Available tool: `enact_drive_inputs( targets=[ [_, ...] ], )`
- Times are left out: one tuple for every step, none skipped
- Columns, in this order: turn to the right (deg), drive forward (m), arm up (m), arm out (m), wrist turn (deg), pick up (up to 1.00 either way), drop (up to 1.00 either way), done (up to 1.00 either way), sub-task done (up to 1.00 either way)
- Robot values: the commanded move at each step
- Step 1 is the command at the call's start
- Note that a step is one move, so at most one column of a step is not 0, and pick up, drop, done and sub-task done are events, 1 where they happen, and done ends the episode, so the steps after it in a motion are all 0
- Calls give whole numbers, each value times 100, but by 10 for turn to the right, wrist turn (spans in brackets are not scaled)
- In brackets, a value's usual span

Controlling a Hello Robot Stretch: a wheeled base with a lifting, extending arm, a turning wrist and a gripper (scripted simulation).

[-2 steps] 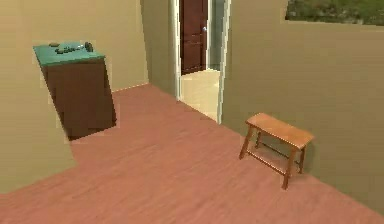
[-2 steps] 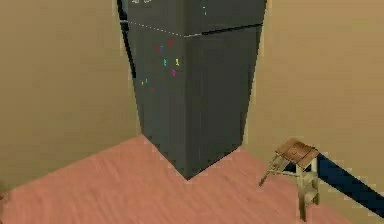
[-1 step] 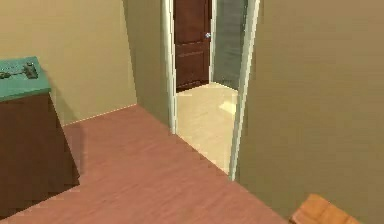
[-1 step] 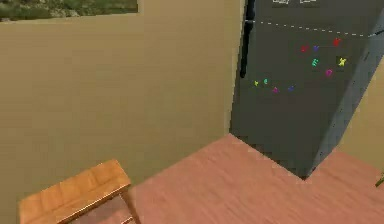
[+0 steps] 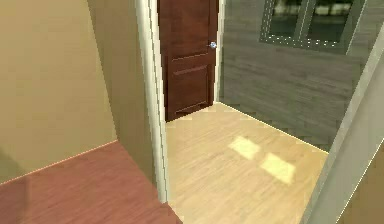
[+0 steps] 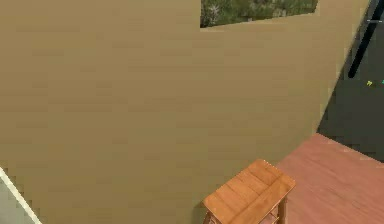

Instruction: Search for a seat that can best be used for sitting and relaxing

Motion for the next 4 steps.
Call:
enact_drive_inputs(
  targets=[
    [-90,0,0,0,0,0,0,0,0],
    [0,25,0,0,0,0,0,0,0],
    [0,50,0,0,0,0,0,0,0],
    [450,0,0,0,0,0,0,0,0]
  ],
)
